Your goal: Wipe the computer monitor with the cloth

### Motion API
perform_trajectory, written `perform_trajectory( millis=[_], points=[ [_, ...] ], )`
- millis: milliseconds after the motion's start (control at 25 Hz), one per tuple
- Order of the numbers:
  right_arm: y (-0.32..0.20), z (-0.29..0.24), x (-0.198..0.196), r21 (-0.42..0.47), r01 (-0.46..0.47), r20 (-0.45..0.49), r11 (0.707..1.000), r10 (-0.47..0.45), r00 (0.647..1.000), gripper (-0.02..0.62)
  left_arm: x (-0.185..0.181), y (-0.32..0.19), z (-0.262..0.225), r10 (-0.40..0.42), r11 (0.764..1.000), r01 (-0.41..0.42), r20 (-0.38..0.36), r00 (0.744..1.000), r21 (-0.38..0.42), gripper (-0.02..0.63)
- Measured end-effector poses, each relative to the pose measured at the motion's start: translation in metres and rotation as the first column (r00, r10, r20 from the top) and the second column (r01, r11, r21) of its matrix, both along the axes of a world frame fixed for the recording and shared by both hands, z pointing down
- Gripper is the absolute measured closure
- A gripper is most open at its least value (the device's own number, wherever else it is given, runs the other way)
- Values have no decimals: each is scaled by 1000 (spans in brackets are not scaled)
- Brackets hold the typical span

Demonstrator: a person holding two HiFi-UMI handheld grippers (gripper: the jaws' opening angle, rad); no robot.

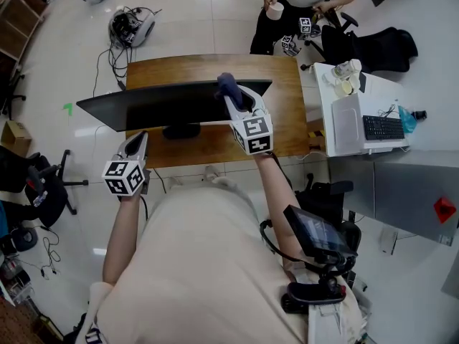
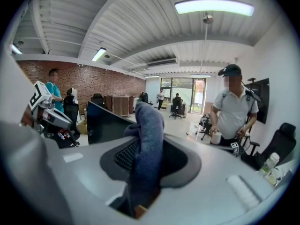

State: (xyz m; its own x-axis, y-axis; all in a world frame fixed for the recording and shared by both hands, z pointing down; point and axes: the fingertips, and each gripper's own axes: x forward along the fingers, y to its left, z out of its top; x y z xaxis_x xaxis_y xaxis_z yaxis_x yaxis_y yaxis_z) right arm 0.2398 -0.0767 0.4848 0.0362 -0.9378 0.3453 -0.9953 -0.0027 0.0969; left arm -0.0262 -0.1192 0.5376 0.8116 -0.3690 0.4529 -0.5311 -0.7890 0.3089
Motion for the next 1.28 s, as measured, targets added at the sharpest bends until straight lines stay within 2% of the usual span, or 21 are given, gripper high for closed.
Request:
perform_trajectory(
  millis=[600,880,1280],
  points=[
    [32,0,62,10,-43,7,999,43,999,481,25,13,-7,-41,998,41,-8,999,41,606],
    [41,1,80,18,-37,18,999,37,999,480,33,25,-6,-65,997,64,2,998,45,606],
    [53,2,98,38,-45,16,998,44,999,480,27,30,-6,-140,989,139,11,990,50,606]
  ],
)
